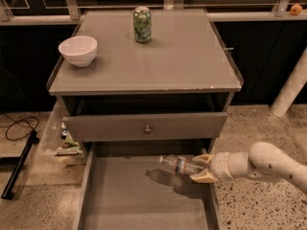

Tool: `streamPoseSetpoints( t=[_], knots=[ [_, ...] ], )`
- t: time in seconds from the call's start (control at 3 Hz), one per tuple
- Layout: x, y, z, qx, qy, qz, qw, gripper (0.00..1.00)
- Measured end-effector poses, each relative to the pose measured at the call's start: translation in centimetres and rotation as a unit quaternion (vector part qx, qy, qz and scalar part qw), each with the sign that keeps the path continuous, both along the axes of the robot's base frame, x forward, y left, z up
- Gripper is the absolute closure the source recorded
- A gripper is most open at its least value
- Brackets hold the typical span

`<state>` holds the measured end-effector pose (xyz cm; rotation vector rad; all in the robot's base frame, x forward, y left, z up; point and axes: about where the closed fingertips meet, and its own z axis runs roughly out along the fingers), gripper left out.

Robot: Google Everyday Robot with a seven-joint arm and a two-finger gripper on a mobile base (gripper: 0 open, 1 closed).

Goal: Pick water bottle from middle drawer and place on counter

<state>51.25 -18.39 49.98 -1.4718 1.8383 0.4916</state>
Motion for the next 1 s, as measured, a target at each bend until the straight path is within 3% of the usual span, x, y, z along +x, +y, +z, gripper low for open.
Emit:
streamPoseSetpoints(
  t=[0.33, 1.0],
  knots=[
    [0.2, -1.7, 5.5, -0.017, -0.019, 0.007, 0.9996, 1.0],
    [1.2, -4.7, 17.4, -0.081, -0.038, -0.014, 0.9958, 1.0]
  ],
)
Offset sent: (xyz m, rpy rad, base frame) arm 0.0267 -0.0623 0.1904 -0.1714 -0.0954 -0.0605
